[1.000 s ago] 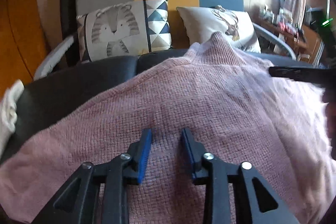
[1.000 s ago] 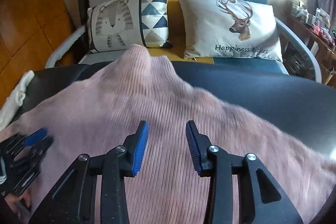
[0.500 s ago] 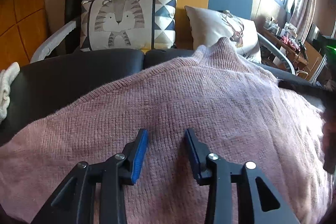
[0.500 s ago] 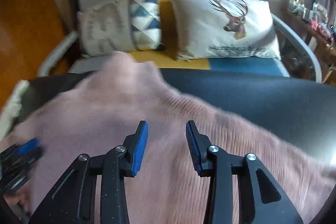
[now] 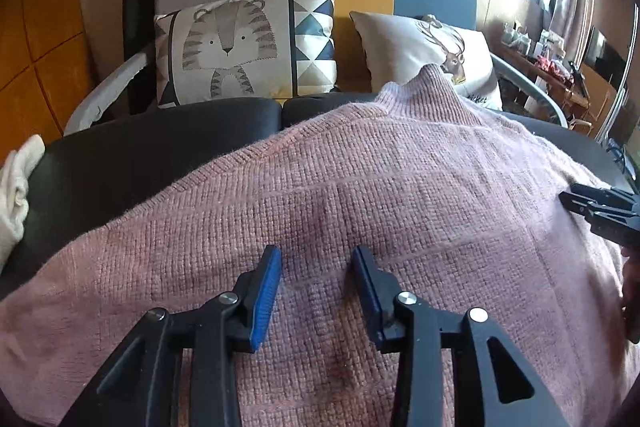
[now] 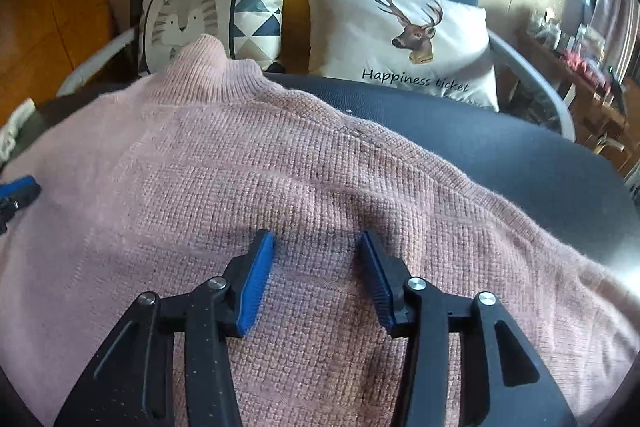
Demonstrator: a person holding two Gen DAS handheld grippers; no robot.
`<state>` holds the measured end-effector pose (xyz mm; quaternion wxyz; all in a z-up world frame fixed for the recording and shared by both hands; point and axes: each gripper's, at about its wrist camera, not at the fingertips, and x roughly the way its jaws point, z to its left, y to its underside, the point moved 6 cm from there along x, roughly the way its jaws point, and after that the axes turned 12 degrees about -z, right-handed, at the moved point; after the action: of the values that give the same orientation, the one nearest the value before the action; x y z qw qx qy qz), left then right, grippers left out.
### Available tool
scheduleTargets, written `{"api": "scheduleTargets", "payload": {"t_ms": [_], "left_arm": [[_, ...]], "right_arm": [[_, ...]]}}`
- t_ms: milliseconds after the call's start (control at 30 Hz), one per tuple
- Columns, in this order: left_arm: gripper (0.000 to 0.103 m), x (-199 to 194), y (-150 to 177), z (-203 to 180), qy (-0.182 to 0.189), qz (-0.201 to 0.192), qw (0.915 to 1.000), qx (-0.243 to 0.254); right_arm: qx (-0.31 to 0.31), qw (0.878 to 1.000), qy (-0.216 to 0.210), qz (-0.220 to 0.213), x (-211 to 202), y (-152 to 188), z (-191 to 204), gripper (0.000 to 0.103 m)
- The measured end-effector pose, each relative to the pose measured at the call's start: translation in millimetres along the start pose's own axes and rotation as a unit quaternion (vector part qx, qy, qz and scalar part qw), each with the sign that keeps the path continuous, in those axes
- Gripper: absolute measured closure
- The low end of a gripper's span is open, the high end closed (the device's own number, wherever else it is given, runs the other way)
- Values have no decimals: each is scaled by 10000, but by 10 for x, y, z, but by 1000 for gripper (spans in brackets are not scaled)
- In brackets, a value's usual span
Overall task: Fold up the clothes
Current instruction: 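Move the open right tool to the pink sweater sleeve cuff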
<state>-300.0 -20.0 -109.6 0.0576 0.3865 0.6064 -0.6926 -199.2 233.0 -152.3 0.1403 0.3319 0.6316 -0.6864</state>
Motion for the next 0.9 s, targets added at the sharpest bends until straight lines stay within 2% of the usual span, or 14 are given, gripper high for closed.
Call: {"api": "scheduleTargets", "payload": {"t_ms": [100, 200, 333, 433, 500, 600, 667, 700, 800, 900], "left_arm": [[64, -63, 3, 29, 15, 110, 9998, -168], [65, -227, 53, 21, -78, 86, 9990, -436], [65, -351, 222, -177, -128, 5, 9999, 49], [65, -399, 288, -251, -149, -86, 9993, 332], [64, -387, 301, -207, -34, -54, 9998, 177], [59, -377, 312, -114, 141, -9, 9998, -143], [58, -373, 318, -88, 189, 0, 9995, -237], [58, -371, 321, -76, 213, 4, 9994, -281], [58, -366, 325, -93, 178, -14, 9996, -228], [58, -354, 323, -94, 172, -25, 9996, -217]], "right_arm": [[495, 9981, -286, 219, -64, 2, -114, 51], [1291, 9915, -160, -6, -371, 78, -288, 51], [839, 9963, 168, 39, -587, 246, -438, 51], [971, 9949, 259, 110, -632, 378, -794, 51], [1258, 9912, 326, 237, -674, 497, -1027, 51], [1903, 9816, 144, 36, -887, 546, -1341, 51], [2381, 9708, -37, -276, -1158, 568, -1647, 51], [2690, 9624, 39, -371, -1272, 619, -1854, 51], [3616, 9293, 460, -591, -1632, 861, -2505, 51], [4142, 9030, 991, -571, -2009, 1204, -3116, 51]]}}
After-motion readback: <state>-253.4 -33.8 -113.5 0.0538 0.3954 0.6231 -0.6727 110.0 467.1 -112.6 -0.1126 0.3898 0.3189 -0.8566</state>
